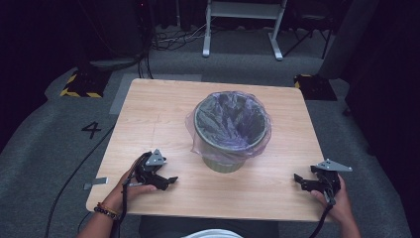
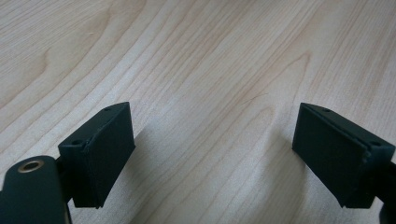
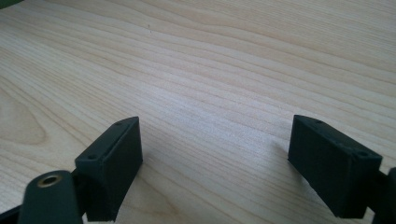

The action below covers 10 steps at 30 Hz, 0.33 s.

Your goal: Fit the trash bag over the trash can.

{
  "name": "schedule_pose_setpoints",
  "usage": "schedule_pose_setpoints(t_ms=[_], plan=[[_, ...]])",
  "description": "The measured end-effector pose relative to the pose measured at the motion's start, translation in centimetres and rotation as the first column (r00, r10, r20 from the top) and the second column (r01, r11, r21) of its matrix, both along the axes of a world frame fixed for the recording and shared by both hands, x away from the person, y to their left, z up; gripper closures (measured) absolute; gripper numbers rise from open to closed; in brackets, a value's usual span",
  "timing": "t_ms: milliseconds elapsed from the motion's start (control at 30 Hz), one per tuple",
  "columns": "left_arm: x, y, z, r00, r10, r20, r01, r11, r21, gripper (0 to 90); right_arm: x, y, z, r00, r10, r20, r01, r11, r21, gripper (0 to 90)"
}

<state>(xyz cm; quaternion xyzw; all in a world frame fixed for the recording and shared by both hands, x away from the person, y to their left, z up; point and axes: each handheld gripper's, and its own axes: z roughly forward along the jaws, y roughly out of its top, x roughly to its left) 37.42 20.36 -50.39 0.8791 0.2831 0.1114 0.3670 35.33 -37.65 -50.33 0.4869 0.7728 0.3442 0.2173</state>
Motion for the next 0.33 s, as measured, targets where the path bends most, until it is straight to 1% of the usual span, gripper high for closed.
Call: schedule_pose_setpoints(t_ms=[333], plan=[[0.19, -0.07, 0.00, 1.0000, -0.009, 0.002, 0.009, 1.0000, -0.001, 12.5, -0.01, 0.01, 0.00, 1.0000, -0.001, 0.000, 0.001, 1.0000, 0.000, 17.5]])
